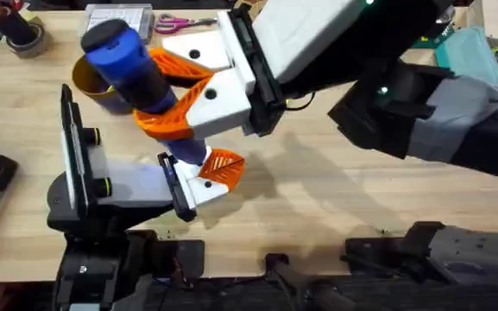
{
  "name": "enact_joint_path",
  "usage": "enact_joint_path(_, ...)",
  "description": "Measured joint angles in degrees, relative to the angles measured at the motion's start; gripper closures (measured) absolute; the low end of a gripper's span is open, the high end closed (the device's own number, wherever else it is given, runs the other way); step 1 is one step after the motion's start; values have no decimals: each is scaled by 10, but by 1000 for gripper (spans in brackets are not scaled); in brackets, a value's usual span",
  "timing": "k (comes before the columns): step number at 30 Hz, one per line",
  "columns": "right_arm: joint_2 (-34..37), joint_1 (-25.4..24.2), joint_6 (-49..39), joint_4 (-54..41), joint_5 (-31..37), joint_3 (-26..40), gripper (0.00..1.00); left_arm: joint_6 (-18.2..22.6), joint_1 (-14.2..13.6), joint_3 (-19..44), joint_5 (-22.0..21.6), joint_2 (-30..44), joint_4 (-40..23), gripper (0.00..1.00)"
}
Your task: Pick up the gripper from the table and insert it into the empty holder that is missing its gripper. Then pick up a screw, insert it into the mounting hole, and use the screwdriver to tighten it. Finally, clean up the table by picking up the vegetable and placing it into the bucket.
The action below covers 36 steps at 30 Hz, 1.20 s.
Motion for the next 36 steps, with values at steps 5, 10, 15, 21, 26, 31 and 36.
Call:
enact_joint_path(5, 0, 0, 0, 0, 0, -1, 979, 0, 0, 0, 0, 0, 0, 997)
enact_joint_path(10, 0, 0, 2, 0, 0, -3, 979, 0, 0, 0, 0, 0, 0, 997)
enact_joint_path(15, 0, 0, 6, 0, 0, -4, 979, 0, 0, 0, 0, 0, 0, 997)
enact_joint_path(21, 0, 0, 12, 0, 0, -4, 979, 0, 0, 0, 0, 0, 0, 997)
enact_joint_path(26, 0, 0, 13, -2, 0, -4, 979, 0, 0, 0, 0, 0, 0, 997)
enact_joint_path(31, 0, 0, 13, 3, 1, -8, 979, 0, 0, 0, 1, 0, 0, 997)
enact_joint_path(36, 0, 0, 16, 3, 1, -8, 979, 0, 0, 0, 0, 0, 0, 997)
